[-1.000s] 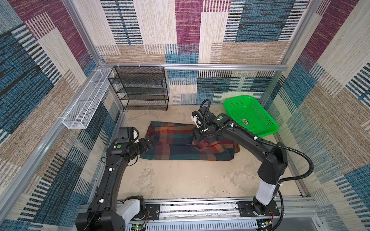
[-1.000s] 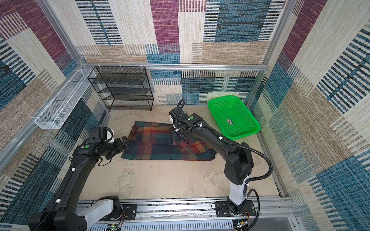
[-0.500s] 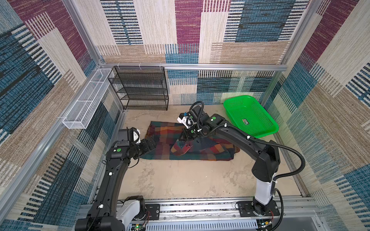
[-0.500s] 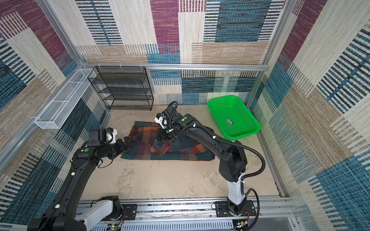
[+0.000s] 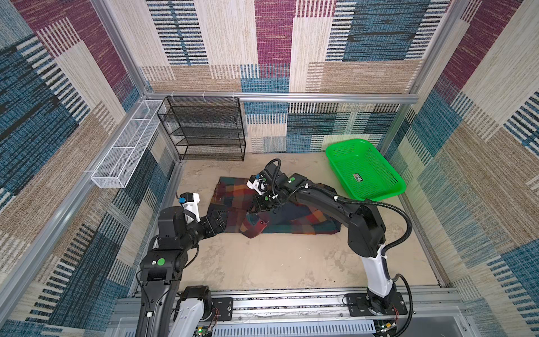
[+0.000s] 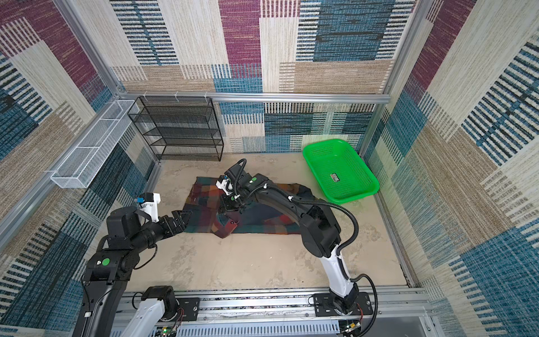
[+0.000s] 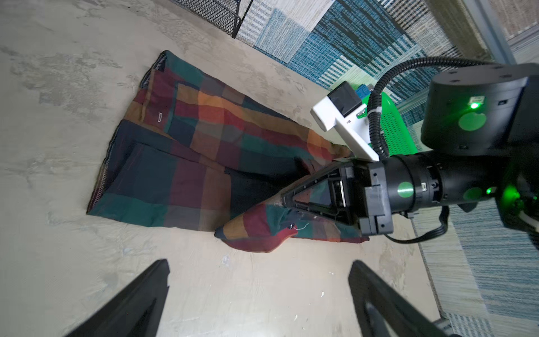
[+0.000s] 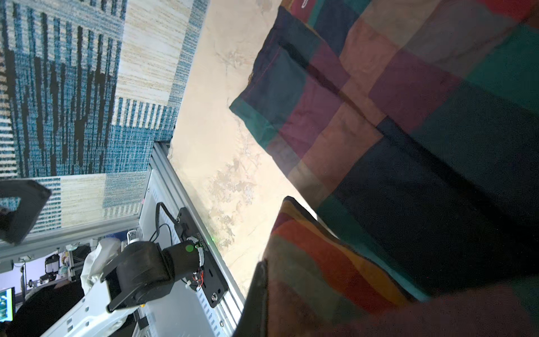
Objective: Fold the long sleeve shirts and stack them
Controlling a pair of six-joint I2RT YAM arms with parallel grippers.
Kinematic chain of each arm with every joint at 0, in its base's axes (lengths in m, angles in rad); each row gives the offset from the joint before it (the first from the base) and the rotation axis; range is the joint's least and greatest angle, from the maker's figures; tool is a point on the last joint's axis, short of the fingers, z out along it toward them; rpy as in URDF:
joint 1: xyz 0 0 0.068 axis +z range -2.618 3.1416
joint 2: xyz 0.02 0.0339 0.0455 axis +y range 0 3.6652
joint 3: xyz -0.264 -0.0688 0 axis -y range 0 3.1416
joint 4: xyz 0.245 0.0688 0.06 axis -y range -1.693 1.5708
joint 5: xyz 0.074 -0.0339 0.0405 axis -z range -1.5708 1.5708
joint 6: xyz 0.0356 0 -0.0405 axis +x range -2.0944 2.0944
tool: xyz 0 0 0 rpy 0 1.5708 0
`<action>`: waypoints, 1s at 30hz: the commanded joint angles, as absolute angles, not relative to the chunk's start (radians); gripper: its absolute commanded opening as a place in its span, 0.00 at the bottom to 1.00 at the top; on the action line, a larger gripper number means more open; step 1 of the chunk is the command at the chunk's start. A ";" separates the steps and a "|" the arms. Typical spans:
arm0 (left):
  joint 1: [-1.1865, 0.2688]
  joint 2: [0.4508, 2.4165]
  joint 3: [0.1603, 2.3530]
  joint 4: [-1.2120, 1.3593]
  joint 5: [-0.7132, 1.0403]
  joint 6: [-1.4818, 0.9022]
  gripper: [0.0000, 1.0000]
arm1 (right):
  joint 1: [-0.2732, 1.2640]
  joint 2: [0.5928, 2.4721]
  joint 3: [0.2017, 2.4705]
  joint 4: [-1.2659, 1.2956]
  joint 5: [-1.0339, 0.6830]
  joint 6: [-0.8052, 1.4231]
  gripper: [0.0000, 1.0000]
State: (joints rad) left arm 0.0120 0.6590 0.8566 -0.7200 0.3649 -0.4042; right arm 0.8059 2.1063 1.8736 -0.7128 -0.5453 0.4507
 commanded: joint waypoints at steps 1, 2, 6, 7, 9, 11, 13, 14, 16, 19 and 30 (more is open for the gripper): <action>0.012 0.657 0.851 -0.725 0.318 -0.375 0.99 | 0.806 2.146 1.921 -0.631 -0.541 0.529 0.00; 0.012 0.658 0.848 -0.724 0.316 -0.375 0.99 | 0.807 2.167 1.946 -0.638 -0.533 0.544 0.00; 0.012 0.672 0.846 -0.718 0.319 -0.374 0.99 | 0.815 2.245 2.042 -0.632 -0.500 0.614 0.00; 0.012 0.673 0.845 -0.718 0.319 -0.373 0.99 | 0.817 2.267 2.071 -0.636 -0.490 0.629 0.00; 0.012 0.675 0.844 -0.716 0.318 -0.374 0.99 | 0.826 2.301 2.103 -0.630 -0.472 0.659 0.00; 0.012 0.676 0.844 -0.716 0.319 -0.372 0.99 | 0.835 2.337 2.132 -0.634 -0.466 0.680 0.00; 0.012 0.675 0.842 -0.716 0.319 -0.372 0.99 | 0.839 2.364 2.152 -0.647 -0.442 0.699 0.00; 0.013 0.676 0.842 -0.715 0.321 -0.372 0.99 | 0.841 2.365 2.149 -0.645 -0.429 0.708 0.00; 0.012 0.681 0.841 -0.713 0.328 -0.373 0.99 | 0.840 2.345 2.127 -0.630 -0.416 0.720 0.00; 0.012 0.689 0.836 -0.704 0.348 -0.373 0.99 | 0.840 2.281 2.081 -0.597 -0.375 0.726 0.00; 0.013 0.663 0.830 -0.687 0.380 -0.376 0.99 | 0.850 2.246 2.079 -0.515 -0.510 0.830 0.00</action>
